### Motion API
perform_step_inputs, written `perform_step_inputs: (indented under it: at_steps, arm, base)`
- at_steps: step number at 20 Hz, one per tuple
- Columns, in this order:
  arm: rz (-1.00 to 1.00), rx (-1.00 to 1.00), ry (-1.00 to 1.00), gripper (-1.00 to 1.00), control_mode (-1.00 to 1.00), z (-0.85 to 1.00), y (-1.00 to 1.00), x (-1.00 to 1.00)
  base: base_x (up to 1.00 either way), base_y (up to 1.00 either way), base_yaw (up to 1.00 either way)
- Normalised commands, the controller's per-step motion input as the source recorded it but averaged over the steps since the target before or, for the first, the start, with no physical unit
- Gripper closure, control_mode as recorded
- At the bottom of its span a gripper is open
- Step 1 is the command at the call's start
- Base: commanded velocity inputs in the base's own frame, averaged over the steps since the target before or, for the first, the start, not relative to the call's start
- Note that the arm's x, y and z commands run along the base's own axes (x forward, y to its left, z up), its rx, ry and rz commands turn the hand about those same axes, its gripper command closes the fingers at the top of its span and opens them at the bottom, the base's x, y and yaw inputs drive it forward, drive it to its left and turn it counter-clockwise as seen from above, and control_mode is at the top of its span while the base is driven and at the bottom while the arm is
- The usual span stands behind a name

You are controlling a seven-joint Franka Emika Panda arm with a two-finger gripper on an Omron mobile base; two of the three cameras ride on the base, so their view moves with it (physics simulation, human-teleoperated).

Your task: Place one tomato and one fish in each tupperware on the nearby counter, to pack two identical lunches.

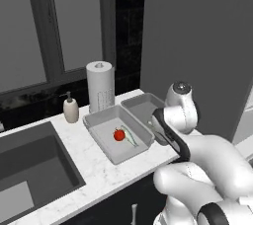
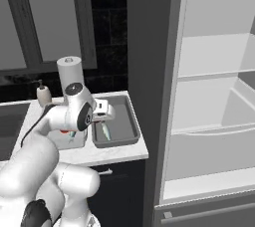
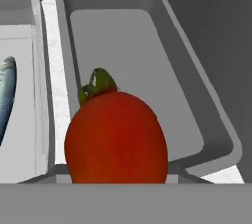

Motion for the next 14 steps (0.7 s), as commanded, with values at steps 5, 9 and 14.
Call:
perform_step_inputs:
  at_steps: [5, 9, 14]
  arm:
    - [0.0, 0.0, 0.0, 1.0, -1.0, -0.38, -0.05, 0.67]
    - [0.0, 0.0, 0.0, 1.0, -1.0, -0.35, -0.03, 0.64]
    - [0.0, 0.0, 0.04, 1.0, -1.0, -0.32, 0.0, 0.6]
  base:
    - [0.0, 0.0, 0.0]
    - [0.0, 0.0, 0.0]
    - [0.0, 0.0, 0.0]
